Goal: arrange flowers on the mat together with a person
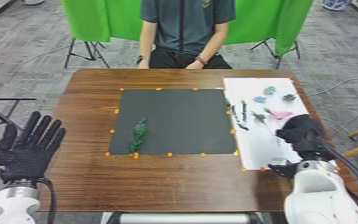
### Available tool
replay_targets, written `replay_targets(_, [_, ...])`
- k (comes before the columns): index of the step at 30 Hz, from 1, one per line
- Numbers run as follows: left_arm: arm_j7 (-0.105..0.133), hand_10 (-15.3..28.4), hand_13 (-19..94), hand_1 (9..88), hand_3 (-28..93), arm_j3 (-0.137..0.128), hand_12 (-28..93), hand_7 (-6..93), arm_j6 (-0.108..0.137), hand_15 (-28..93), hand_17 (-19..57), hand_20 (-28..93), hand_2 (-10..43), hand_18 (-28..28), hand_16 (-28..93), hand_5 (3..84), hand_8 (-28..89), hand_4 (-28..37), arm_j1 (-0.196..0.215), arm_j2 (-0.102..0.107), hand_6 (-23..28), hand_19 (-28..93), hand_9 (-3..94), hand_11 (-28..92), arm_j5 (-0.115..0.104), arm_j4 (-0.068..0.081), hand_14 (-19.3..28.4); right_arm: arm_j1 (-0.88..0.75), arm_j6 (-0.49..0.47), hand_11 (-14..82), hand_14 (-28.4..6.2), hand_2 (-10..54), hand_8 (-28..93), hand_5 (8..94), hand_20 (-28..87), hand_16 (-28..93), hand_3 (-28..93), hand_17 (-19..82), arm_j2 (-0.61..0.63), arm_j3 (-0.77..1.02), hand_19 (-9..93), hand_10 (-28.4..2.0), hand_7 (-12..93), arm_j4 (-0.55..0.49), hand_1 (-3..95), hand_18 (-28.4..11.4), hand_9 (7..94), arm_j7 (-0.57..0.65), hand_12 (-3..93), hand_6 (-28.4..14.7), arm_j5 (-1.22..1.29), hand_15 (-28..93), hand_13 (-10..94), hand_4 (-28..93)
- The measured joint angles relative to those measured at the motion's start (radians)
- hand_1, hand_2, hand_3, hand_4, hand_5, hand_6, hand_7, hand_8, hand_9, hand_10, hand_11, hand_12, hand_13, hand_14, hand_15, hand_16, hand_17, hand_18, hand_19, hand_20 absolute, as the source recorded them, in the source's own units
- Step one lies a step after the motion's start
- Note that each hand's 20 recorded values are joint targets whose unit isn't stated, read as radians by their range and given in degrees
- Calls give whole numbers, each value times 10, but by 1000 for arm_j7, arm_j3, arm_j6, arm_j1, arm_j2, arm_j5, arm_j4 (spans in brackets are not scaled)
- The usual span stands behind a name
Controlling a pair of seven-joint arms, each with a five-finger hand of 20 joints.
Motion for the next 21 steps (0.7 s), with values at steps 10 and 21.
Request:
replay_targets(10, [-14, 124, 286, 268, 705, 15, 54, 69, 7, 271, -38, 81, 123, 116, -72, 437, -92, -283, -14, 15, 69, 301, 404, 135, 0, 3, 152, 315, -2, 512, -169, -95, 161, 713, 329, 363, 747, 303, -96, -323, 822, -150, 440, 39, 533, -252, 706, -16, 528, -40, -30, 829, 615, -209])
replay_targets(21, [-32, 123, 286, 269, 709, 38, 54, 69, 9, 271, -37, 81, 126, 116, -71, 437, -92, -282, -46, 26, 69, 301, 405, 135, 0, 22, 152, 537, -133, 525, -175, -95, 163, 721, 318, 356, 746, 314, -268, -574, 839, -154, 432, 241, 533, -266, 718, -3, 507, -41, -65, 830, 628, -204])
